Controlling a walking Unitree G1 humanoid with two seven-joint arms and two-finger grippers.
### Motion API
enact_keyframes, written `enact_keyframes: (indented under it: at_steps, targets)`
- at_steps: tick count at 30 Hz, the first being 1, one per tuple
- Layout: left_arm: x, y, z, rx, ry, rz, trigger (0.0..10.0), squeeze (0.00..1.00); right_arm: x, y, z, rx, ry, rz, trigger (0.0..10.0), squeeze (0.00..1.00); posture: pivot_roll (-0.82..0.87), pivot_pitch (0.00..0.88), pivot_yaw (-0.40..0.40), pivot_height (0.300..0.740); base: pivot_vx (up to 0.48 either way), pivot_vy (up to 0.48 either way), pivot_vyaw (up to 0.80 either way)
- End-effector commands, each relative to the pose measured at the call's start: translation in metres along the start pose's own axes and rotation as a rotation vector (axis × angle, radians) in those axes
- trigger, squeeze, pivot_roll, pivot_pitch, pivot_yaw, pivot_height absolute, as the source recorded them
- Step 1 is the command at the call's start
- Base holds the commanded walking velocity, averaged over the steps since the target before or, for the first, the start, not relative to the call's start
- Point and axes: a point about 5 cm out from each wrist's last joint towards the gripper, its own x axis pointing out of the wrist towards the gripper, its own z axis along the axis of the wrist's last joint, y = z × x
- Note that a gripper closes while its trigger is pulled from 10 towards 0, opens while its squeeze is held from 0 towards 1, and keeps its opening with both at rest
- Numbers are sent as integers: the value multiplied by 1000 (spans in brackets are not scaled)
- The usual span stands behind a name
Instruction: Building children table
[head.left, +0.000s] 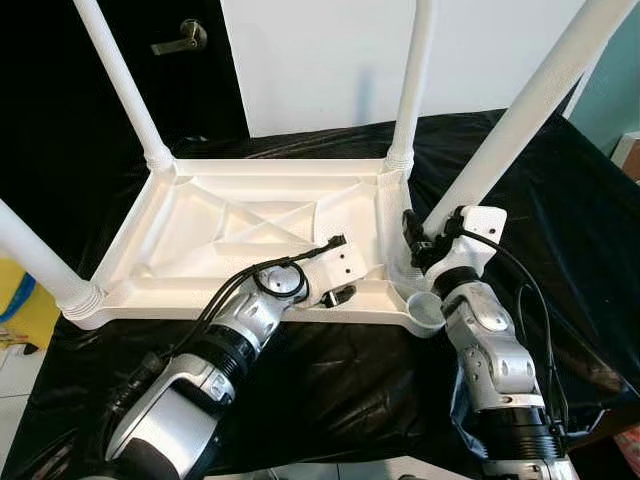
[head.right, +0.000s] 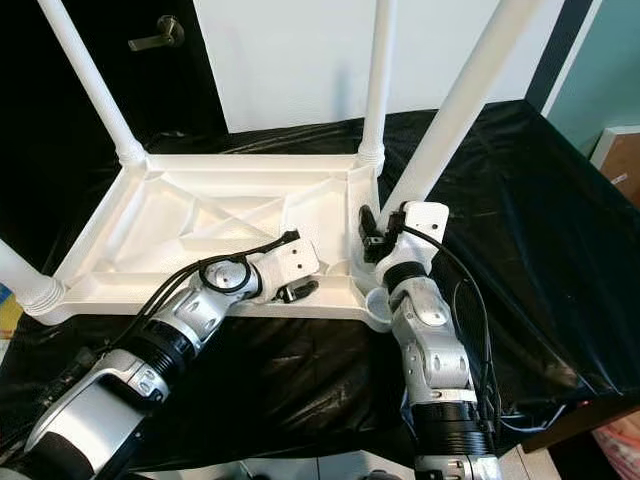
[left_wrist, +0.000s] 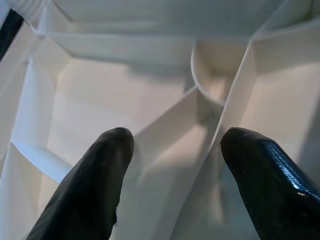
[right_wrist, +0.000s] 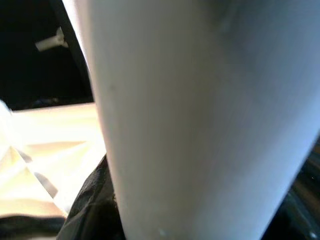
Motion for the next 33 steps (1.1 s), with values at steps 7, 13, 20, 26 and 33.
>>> enact_keyframes:
  at_steps: [7,13,20,26,33]
  targets:
    - [-11,-3,7,-193,-193,178,10000,0,-12,-1,-4,-70,29,21,10000,0,-76,54,5,740,0,0,0]
    - [-26,-5,1,-306,-256,244,10000,0,-29,4,-3,-77,36,60,10000,0,-71,58,2,740,0,0,0]
    - [-35,-6,-1,-337,-271,263,10000,0,-51,-6,-33,-92,156,34,10000,0,-70,60,-2,740,0,0,0]
    - [-38,-10,1,-344,-285,258,10000,0,-58,-16,-50,-116,211,-1,10000,0,-77,50,6,740,0,0,0]
    - [-46,-10,5,-333,-314,257,10000,0,-65,-20,-49,-157,225,5,10000,0,-73,42,4,740,0,0,0]
